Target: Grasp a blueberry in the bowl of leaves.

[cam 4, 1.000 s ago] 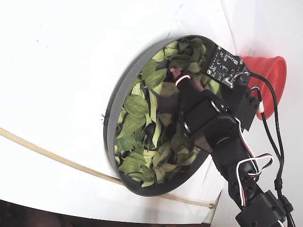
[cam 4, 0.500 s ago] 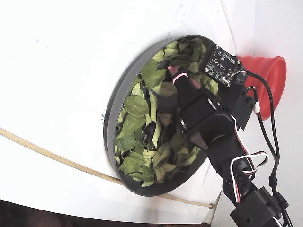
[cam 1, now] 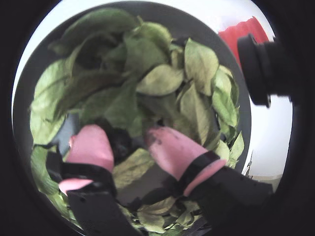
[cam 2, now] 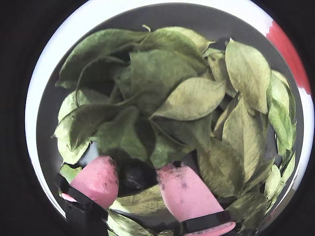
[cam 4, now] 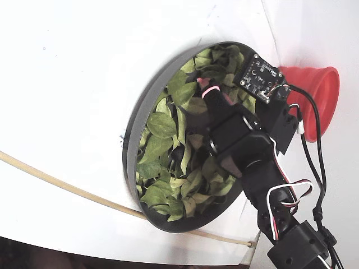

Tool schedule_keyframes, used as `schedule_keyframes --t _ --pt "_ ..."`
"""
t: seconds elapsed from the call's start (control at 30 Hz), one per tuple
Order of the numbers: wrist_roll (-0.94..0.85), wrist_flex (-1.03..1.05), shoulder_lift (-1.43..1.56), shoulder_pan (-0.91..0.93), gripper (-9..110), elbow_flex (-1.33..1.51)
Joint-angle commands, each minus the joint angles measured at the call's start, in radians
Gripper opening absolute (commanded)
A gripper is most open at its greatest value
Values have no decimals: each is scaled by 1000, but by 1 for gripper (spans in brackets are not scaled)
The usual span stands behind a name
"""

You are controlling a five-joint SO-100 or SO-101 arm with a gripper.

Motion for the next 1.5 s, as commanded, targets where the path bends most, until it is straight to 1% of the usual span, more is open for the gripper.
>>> schedule_keyframes --t 0.0,0.43,0.97,1.47 --pt "9 -20 26 12 16 -48" --pt "15 -31 -14 20 16 -61" --pt "5 -40 -21 25 11 -52" --pt "0 -29 63 32 10 -12"
